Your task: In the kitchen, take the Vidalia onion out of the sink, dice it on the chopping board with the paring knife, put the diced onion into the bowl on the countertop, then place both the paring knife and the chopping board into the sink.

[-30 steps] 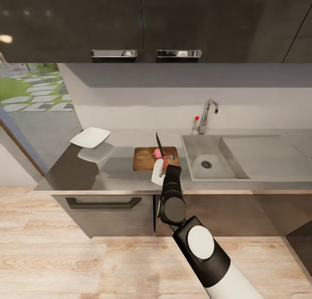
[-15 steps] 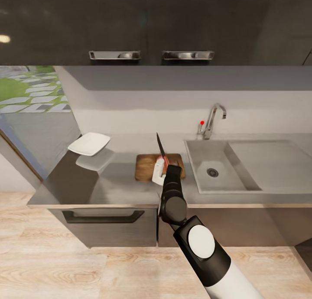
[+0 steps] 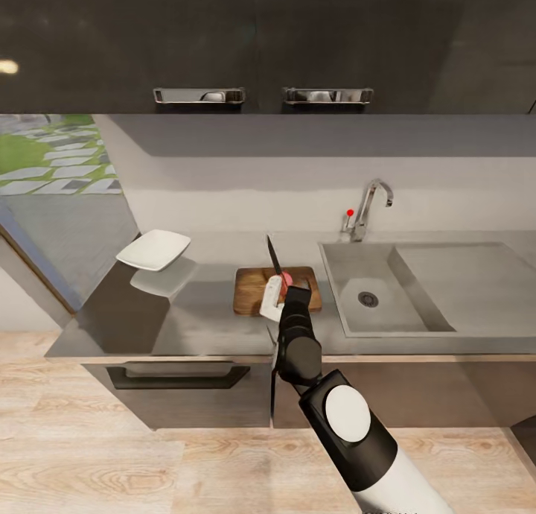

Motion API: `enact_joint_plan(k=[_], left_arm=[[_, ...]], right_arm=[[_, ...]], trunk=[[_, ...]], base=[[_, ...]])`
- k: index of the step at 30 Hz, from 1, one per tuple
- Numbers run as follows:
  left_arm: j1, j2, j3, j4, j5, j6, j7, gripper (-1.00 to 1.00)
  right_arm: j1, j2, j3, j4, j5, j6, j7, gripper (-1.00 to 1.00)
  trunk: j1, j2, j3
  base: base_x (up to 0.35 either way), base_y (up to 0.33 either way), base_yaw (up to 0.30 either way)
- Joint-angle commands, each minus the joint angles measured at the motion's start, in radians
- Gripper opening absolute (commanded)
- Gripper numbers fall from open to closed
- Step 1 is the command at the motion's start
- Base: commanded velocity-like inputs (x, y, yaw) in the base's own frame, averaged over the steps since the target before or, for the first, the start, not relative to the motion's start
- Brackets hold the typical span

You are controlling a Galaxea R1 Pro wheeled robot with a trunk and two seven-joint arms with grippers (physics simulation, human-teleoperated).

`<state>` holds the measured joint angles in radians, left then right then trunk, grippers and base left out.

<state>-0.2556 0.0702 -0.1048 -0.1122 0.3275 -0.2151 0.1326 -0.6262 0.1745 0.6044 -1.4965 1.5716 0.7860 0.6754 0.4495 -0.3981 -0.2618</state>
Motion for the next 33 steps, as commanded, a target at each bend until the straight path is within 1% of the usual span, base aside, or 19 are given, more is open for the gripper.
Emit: enact_joint_plan(k=[1,17,29,33], left_arm=[[-0.001,0.000,-0.009,0.000,0.007,-0.003,0.004,1.00],[-0.001,0.000,-0.007,0.000,0.007,-0.003,0.004,1.00],[-0.001,-0.004,-0.007,0.000,0.008,-0.002,0.004,1.00],[-0.001,-0.004,-0.007,0.000,0.008,-0.001,0.003,1.00]], right_arm=[[-0.001,0.000,-0.001,-0.001,0.010,0.002,0.011,-1.00],[-0.001,0.000,-0.031,-0.001,0.011,-0.013,0.012,-1.00],[-0.001,0.000,-0.034,-0.003,0.015,-0.012,0.009,-1.00],[-0.001,0.000,-0.034,-0.005,0.017,-0.011,0.008,-1.00]], trunk=[[0.001,-0.002,-0.002],[0.001,-0.002,-0.002],[0.001,-0.002,-0.002],[0.016,-0.030,-0.014]], base=[[0.000,0.000,0.000],[0.000,0.000,0.000],[0.000,0.000,0.000],[0.000,0.000,0.000]])
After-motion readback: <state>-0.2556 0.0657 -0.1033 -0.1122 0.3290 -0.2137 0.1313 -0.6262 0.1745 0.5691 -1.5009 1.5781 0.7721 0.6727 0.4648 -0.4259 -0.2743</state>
